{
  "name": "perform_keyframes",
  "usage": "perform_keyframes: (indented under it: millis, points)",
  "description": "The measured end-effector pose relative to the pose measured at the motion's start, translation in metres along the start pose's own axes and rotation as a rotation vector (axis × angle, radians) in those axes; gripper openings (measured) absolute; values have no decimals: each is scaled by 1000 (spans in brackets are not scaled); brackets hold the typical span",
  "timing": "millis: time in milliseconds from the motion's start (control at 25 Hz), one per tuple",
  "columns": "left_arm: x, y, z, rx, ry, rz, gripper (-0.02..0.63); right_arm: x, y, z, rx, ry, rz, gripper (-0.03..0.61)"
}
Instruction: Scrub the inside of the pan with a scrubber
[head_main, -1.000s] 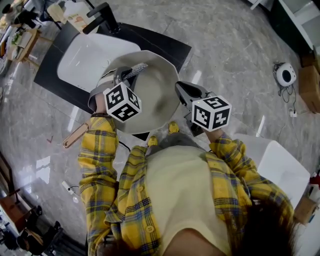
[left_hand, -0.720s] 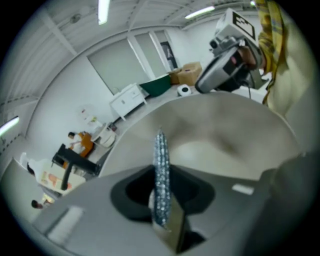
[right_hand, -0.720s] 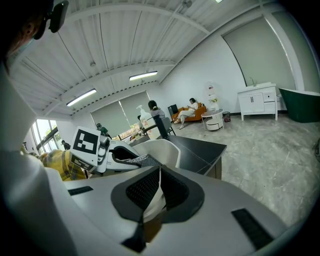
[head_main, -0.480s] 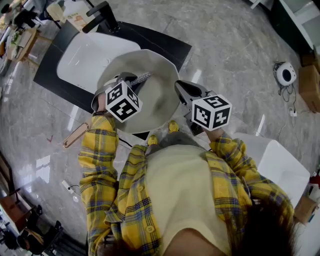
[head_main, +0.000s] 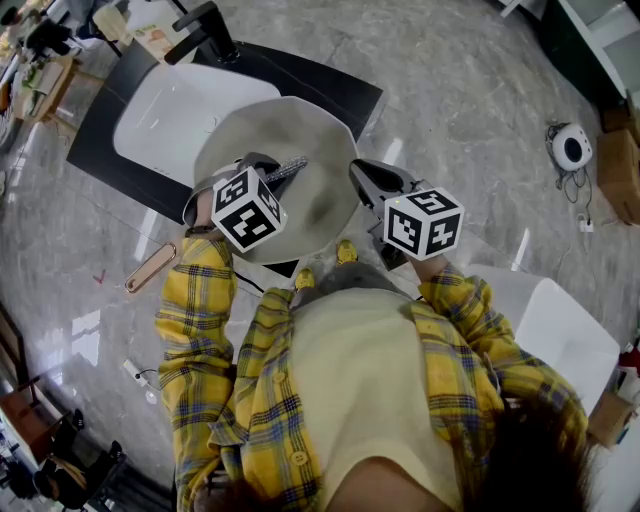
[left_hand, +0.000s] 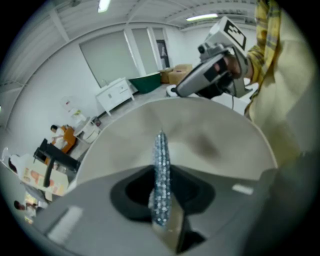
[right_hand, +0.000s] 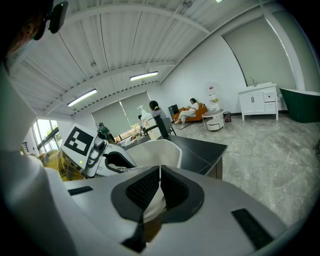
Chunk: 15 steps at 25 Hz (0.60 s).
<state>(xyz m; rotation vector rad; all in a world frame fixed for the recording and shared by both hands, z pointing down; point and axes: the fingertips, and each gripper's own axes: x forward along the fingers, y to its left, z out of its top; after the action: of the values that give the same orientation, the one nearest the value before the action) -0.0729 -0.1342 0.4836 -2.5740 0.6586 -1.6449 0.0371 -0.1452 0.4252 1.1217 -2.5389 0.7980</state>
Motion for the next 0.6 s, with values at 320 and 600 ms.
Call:
perform_keyframes:
  millis: [320,600]
  points:
    - [-8,-26,7,15,-26,-109,95,-1,4,-1,-3,2,9,17]
    - [-17,-55,10,32,-19,-253,95,-1,10,-1,1,0,23,17]
